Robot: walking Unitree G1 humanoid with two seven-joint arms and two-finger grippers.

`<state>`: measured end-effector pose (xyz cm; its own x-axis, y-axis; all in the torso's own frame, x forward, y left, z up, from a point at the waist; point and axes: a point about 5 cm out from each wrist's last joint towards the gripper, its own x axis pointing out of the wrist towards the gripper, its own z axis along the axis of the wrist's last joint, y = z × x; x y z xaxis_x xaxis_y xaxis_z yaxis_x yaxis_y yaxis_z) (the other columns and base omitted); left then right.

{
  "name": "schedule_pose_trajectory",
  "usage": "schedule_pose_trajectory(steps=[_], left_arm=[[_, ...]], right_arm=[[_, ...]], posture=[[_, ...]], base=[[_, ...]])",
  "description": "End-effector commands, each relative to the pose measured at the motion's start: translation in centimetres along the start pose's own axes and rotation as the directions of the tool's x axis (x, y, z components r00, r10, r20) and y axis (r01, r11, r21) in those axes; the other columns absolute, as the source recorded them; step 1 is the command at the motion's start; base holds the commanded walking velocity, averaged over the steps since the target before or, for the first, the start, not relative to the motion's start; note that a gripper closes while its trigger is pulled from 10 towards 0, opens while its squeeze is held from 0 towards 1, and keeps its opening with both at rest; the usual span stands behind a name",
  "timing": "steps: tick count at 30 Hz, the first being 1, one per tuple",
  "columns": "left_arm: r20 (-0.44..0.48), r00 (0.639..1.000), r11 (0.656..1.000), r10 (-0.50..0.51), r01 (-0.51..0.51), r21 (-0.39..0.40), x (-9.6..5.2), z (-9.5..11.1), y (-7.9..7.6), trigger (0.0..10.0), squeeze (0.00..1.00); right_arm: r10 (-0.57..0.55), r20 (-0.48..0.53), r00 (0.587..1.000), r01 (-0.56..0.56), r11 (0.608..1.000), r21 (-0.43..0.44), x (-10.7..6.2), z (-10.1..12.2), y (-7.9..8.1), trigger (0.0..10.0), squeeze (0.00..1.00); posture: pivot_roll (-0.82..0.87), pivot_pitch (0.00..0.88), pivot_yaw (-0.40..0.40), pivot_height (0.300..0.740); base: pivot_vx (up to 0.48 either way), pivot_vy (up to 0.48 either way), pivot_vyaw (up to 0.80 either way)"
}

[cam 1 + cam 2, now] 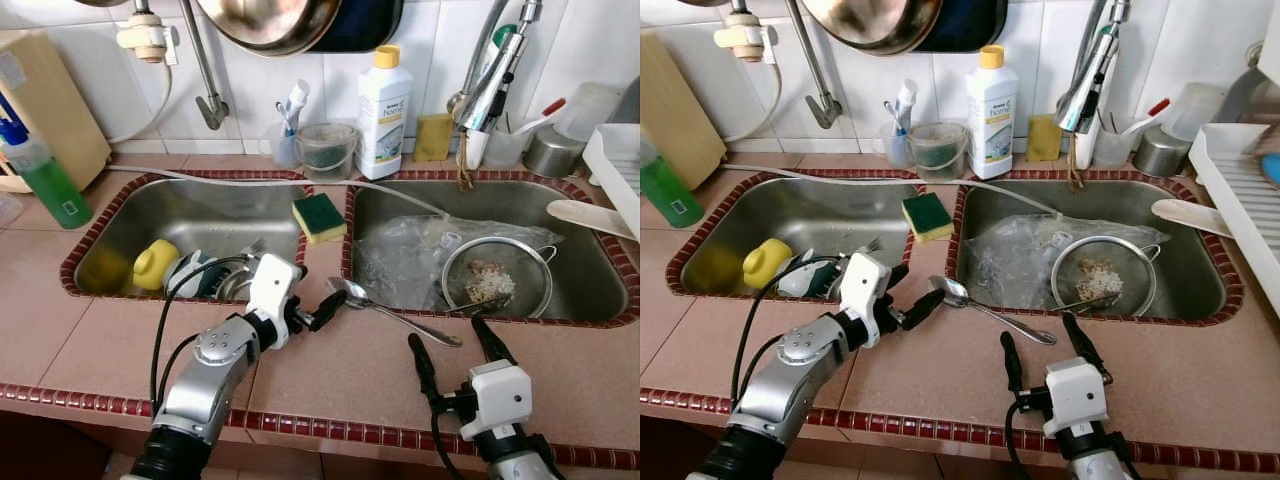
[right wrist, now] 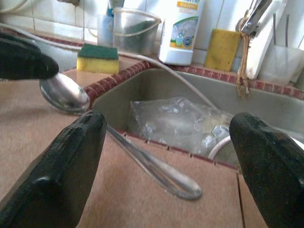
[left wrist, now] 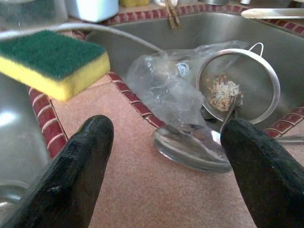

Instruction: Kitchen organization

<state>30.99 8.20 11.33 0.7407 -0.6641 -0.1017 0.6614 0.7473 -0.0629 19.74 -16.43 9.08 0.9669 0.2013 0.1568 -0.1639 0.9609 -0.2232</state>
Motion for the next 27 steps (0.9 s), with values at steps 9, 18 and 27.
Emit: schedule_pose_trajectory(steps=[9,18,27], left_arm=[[-0.001,1.000,0.998,0.025,-0.025,-0.059,0.19,0.30,0.72,10.0,0.00],[0.002,1.000,0.988,0.015,-0.015,-0.154,0.41,0.68,0.60,10.0,0.00],[-0.023,1.000,0.975,0.000,-0.005,-0.222,0.52,0.80,0.35,10.0,0.00]], right_arm=[[-0.015,0.018,1.000,0.016,1.000,-0.011,-0.06,0.45,-0.03,10.0,0.00],[-0.011,0.015,1.000,0.011,1.000,-0.018,0.08,0.36,0.19,10.0,0.00],[-0.007,0.013,1.000,0.007,1.000,-0.025,0.25,0.24,0.28,10.0,0.00]], posture=[[-0.25,0.079,0.130,0.740],[-0.25,0.076,0.131,0.740],[-0.24,0.069,0.132,0.740]], base=[[0.000,0.000,0.00],[0.000,0.000,0.00],[0.000,0.000,0.00]])
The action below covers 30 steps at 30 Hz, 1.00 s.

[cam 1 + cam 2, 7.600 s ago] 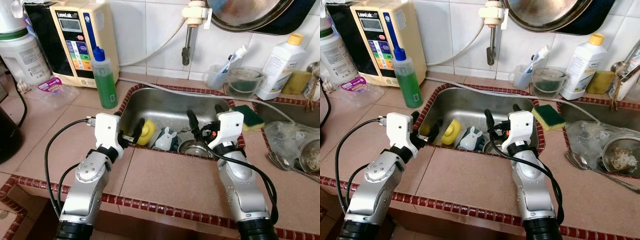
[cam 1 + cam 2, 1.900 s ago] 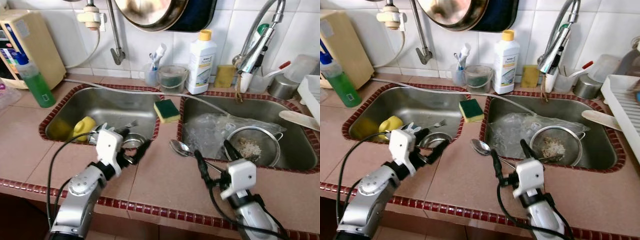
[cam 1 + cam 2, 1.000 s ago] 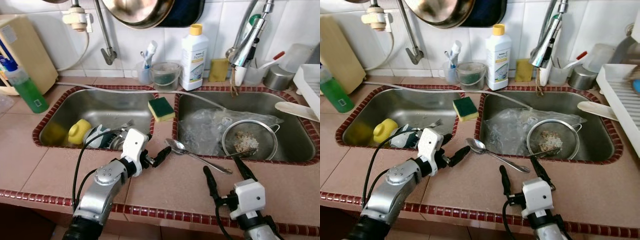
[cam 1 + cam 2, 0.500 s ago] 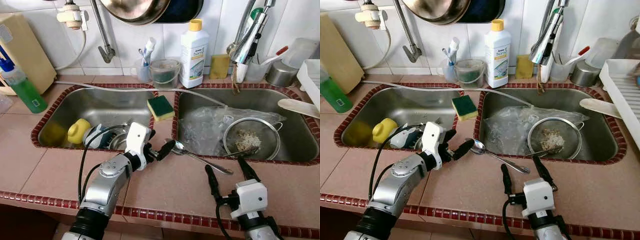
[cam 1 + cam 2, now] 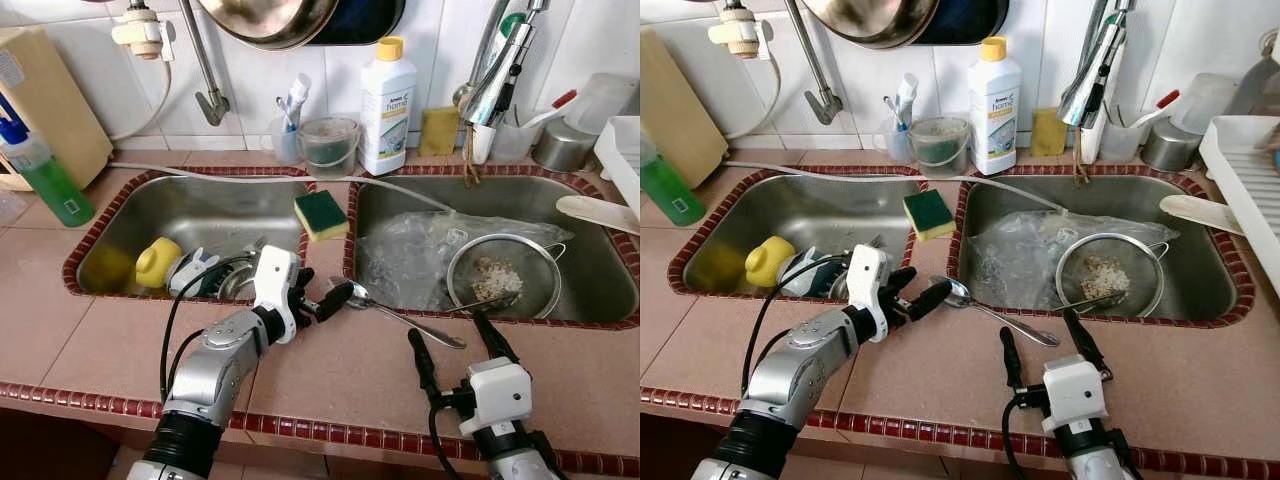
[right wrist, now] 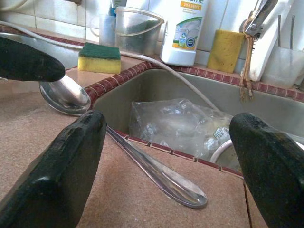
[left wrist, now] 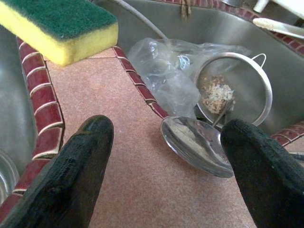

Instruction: Kitchen organization

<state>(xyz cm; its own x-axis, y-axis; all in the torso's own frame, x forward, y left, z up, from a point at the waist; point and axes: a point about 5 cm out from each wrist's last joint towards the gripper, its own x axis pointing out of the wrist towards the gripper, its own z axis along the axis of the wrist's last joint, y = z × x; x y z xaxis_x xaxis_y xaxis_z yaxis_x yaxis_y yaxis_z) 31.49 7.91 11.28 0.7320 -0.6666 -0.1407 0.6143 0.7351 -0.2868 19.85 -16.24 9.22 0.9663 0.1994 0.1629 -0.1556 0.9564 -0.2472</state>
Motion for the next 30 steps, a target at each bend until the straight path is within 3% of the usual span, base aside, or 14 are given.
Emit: schedule_pose_trajectory(steps=[1,30], left_arm=[[0.018,1.000,1.000,0.001,-0.001,0.006,-0.09,0.81,0.05,10.0,0.00],[-0.018,1.000,0.994,-0.006,0.004,-0.111,0.31,0.78,-0.29,10.0,0.00]], right_arm=[[-0.004,0.007,1.000,0.004,1.000,0.001,0.09,0.09,0.15,10.0,0.00],[-0.004,0.000,1.000,0.004,1.000,0.001,-0.28,0.14,0.46,10.0,0.00]], posture=[[-0.24,0.069,0.132,0.740],[-0.25,0.085,0.147,0.740]], base=[[0.000,0.000,0.00],[0.000,0.000,0.00]])
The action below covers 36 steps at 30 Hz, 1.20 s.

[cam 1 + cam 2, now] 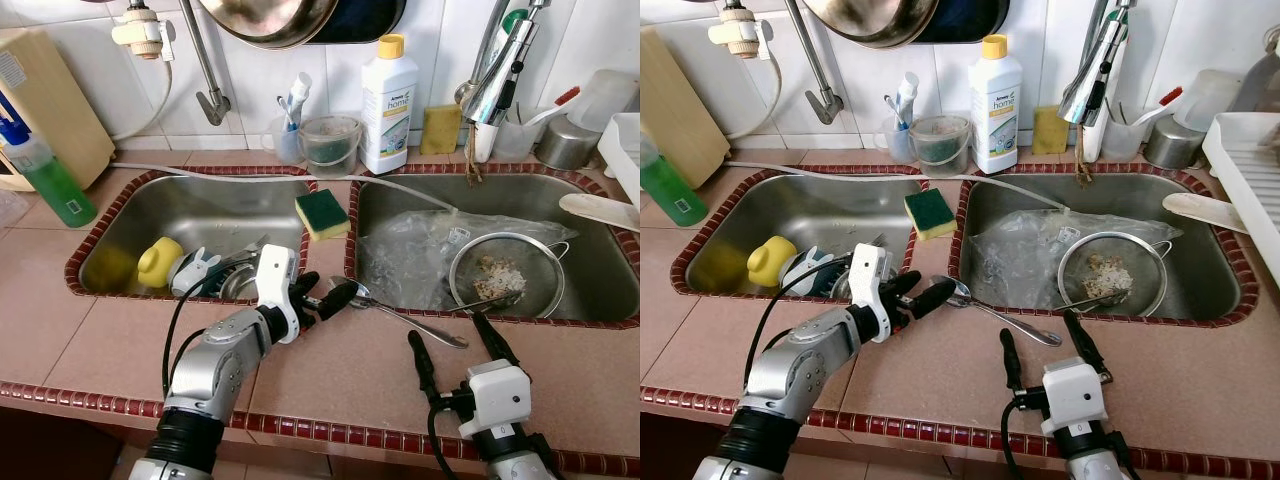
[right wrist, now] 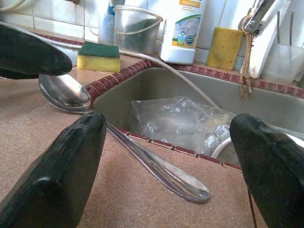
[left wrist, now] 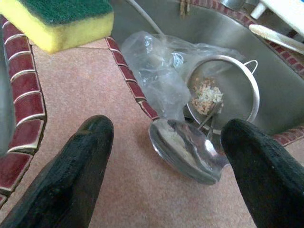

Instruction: Kitchen organization

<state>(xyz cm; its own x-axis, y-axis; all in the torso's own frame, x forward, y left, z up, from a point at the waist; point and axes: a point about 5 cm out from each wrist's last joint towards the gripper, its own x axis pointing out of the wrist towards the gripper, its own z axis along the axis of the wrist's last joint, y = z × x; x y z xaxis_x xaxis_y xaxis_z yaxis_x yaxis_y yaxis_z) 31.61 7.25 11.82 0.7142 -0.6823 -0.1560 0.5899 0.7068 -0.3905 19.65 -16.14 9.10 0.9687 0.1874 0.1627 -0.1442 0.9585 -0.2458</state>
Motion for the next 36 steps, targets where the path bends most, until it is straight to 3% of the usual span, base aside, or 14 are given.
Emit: schedule_pose_trajectory(steps=[1,12,36], left_arm=[[0.005,1.000,1.000,0.009,-0.009,-0.005,-0.08,0.36,0.15,10.0,0.00],[0.002,1.000,1.000,-0.009,0.009,-0.023,0.46,0.40,-0.53,10.0,0.00],[-0.028,0.999,0.998,0.016,-0.018,-0.061,0.72,0.17,-0.40,10.0,0.00]], right_arm=[[0.007,0.004,1.000,-0.007,1.000,0.001,-0.08,0.19,0.29,10.0,0.00],[-0.002,0.000,1.000,0.002,1.000,-0.002,-0.17,0.18,0.34,10.0,0.00],[-0.011,-0.002,1.000,0.011,1.000,0.002,-0.17,0.23,0.56,10.0,0.00]], posture=[[-0.25,0.085,0.147,0.740],[-0.26,0.091,0.155,0.740],[-0.26,0.103,0.163,0.740]], base=[[0.000,0.000,0.00],[0.000,0.000,0.00],[0.000,0.000,0.00]])
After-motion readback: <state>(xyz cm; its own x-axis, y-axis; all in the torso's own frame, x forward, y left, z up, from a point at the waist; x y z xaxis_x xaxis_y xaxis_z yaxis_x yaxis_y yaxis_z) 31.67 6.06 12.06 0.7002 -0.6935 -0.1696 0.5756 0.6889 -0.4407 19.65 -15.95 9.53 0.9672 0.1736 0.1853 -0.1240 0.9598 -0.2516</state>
